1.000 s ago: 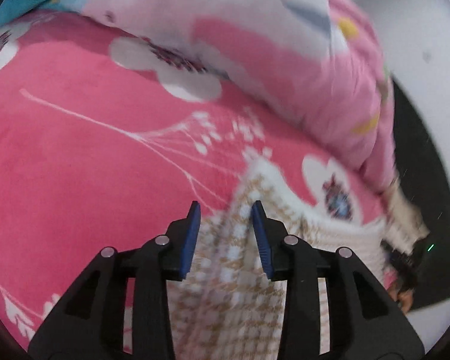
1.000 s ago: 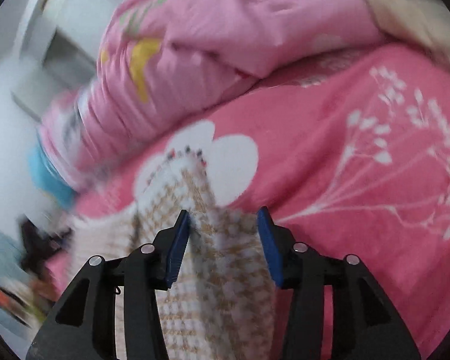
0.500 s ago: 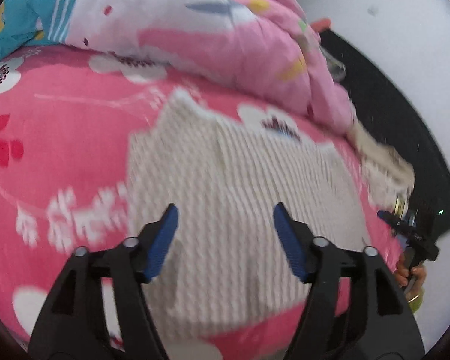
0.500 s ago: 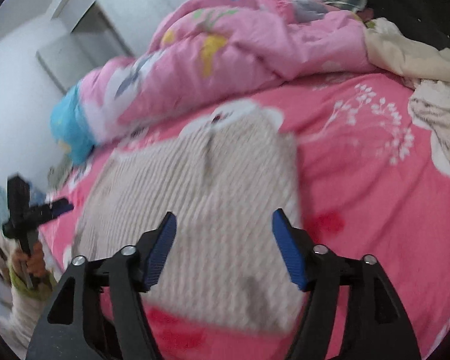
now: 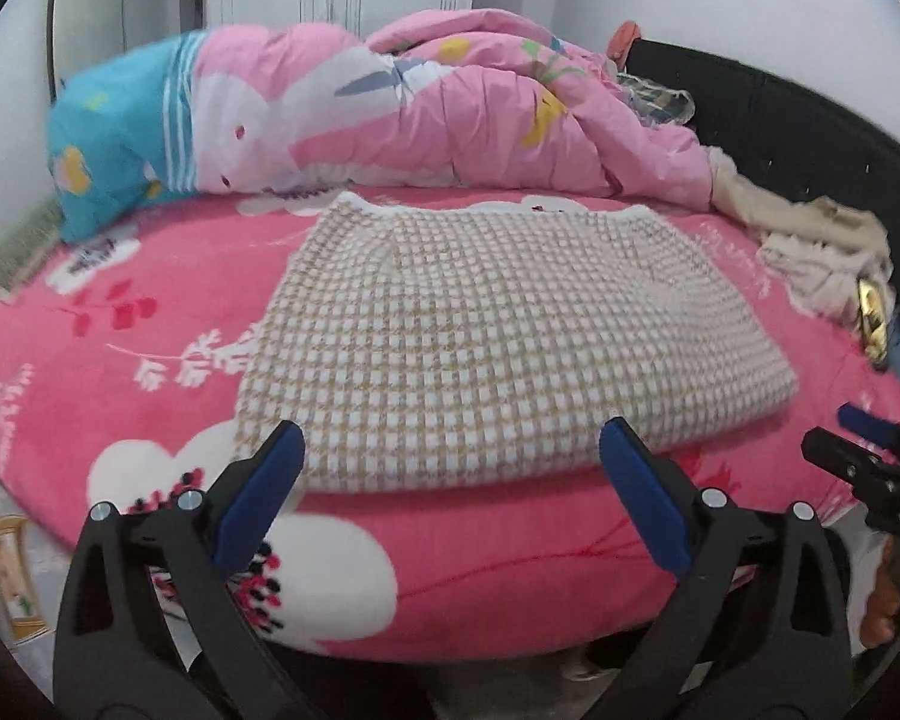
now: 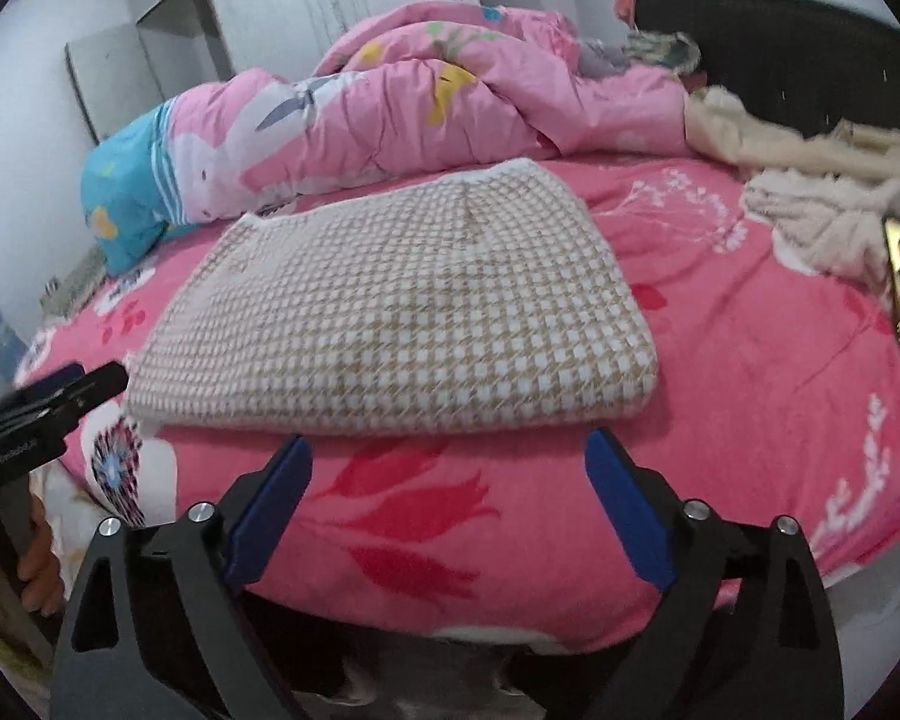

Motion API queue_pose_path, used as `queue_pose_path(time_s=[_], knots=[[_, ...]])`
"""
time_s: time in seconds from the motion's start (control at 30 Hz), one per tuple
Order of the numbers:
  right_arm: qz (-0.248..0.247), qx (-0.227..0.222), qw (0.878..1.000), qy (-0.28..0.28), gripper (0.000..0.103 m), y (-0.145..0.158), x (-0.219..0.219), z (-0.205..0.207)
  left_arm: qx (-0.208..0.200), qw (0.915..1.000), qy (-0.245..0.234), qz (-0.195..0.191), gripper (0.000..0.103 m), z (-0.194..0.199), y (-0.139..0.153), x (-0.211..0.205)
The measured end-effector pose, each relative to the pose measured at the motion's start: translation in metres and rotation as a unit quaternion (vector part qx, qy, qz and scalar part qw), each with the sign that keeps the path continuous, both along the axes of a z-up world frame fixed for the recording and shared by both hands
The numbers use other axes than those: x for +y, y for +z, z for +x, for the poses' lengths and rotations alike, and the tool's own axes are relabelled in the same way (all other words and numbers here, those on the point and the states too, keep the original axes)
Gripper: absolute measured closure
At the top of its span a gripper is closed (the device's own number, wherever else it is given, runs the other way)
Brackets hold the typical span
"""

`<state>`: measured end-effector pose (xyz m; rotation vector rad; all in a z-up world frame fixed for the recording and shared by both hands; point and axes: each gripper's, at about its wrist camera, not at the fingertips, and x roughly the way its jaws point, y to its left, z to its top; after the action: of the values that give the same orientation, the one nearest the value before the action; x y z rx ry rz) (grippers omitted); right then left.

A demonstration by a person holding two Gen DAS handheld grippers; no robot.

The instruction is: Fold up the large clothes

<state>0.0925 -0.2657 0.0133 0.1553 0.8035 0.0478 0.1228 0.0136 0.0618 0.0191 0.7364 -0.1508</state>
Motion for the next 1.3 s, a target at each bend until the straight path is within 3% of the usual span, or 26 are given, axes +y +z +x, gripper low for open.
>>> queue_pose_path(time_s=[0.17, 0.23, 0.63, 0.8, 0.93, 1.3], knots=[[-0.030, 0.004, 0.999, 0.011, 0.011, 0.000, 0.019, -0.012, -0.025, 0.9961, 0.024, 0.081, 0.008, -0.015, 0.007, -0.020], [-0.031, 0.005, 0.999, 0.013, 0.011, -0.001, 0.024, -0.015, -0.023, 0.9949, 0.027, 0.095, 0.008, -0.020, 0.008, -0.025], [-0.048, 0.010, 0.999, -0.002, 0.011, 0.005, 0.029, -0.012, 0.002, 0.9960, 0.079, 0.041, 0.008, -0.025, 0.005, -0.017], [-0.051, 0.013, 0.999, -0.001, 0.011, 0.005, 0.030, -0.010, 0.024, 0.9958, 0.076, 0.045, 0.008, -0.024, -0.005, -0.022], [-0.059, 0.015, 0.998, 0.002, 0.011, 0.004, 0.034, -0.008, 0.047, 0.9959, 0.074, 0.025, 0.008, -0.022, -0.013, -0.023], [-0.067, 0.022, 0.997, 0.005, 0.011, 0.002, 0.040, -0.007, 0.061, 0.9955, 0.069, 0.024, 0.008, -0.023, -0.016, -0.025]])
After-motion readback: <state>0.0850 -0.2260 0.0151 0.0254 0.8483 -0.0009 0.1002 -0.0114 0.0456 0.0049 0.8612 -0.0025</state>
